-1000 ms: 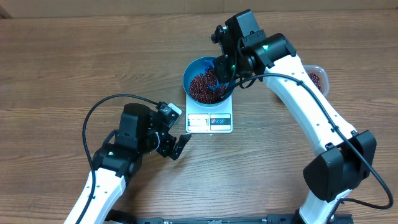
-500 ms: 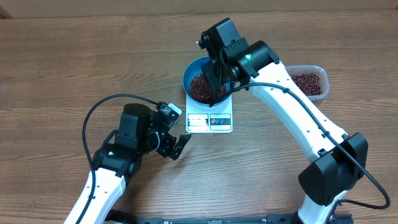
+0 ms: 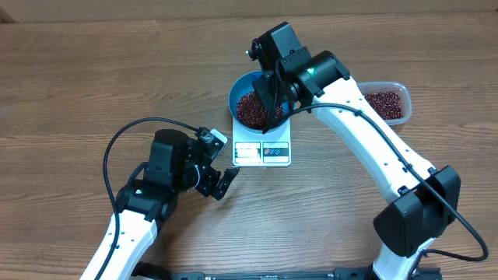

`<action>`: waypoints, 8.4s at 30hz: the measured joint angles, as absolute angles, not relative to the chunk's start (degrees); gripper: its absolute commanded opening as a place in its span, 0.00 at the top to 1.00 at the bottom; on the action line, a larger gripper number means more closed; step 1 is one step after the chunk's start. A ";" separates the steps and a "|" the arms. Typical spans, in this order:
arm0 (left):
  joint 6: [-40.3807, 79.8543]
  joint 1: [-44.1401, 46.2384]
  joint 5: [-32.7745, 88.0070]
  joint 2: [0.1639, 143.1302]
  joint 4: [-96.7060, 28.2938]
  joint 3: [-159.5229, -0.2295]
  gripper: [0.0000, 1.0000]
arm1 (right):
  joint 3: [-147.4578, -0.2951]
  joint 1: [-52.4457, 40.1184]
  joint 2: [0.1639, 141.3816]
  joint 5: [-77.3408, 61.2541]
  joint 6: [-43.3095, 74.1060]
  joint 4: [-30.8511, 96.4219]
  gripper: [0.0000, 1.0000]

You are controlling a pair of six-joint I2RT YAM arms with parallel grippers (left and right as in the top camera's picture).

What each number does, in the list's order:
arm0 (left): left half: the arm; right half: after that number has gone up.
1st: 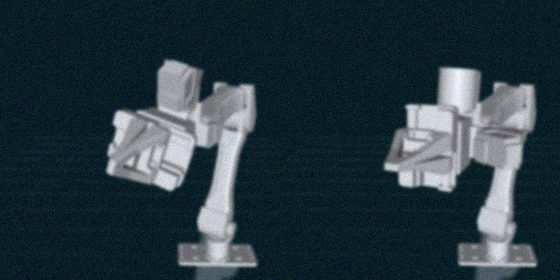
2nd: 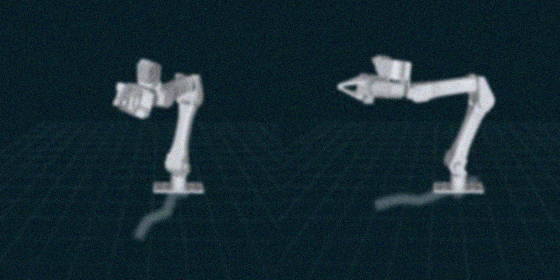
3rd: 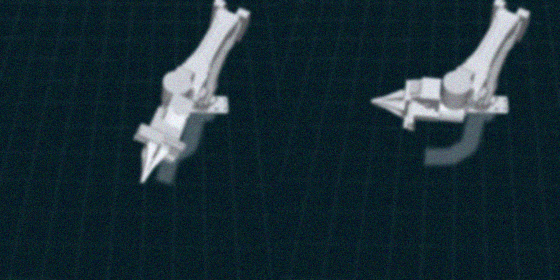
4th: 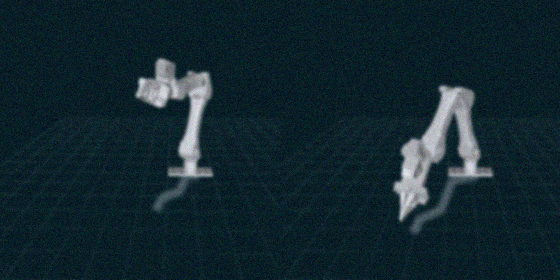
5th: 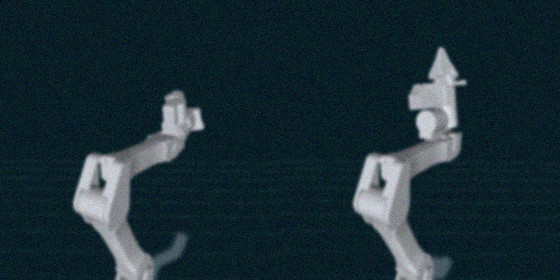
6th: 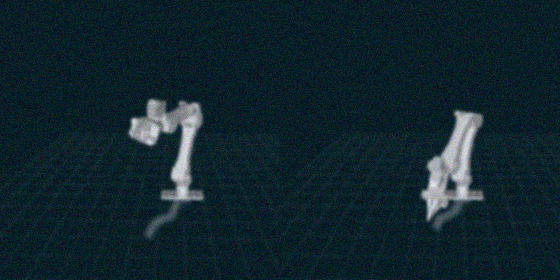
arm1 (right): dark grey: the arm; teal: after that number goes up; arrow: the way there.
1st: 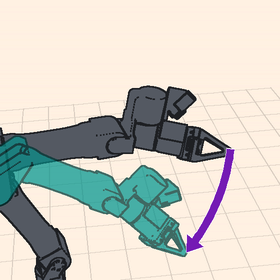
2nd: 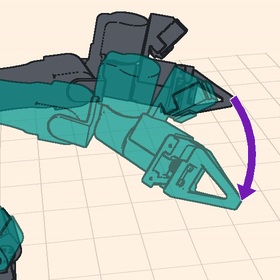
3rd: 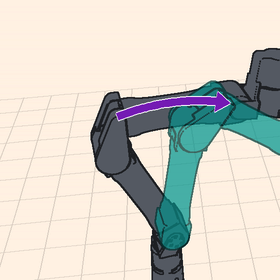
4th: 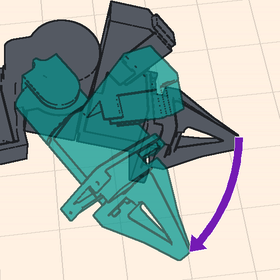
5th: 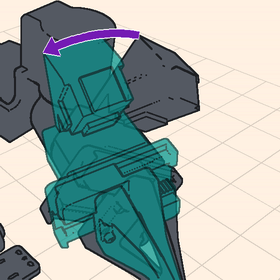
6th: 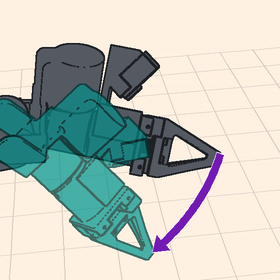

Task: Scoop item into bowl and weigh 150g on scale

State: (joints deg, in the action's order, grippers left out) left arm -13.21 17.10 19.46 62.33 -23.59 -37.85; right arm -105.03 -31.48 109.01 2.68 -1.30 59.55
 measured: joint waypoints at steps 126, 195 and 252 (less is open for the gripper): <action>-13.21 17.10 19.46 62.33 -23.59 -37.85 0.00 | -105.06 -32.23 108.22 4.75 -19.68 59.61 0.96; -13.19 17.10 19.46 62.33 -23.59 -37.85 0.00 | -97.69 6.55 111.50 -7.70 -6.04 67.07 0.96; -13.19 17.10 19.49 62.33 -23.59 -37.85 0.00 | -102.32 -12.67 103.59 -29.43 -2.04 64.25 0.96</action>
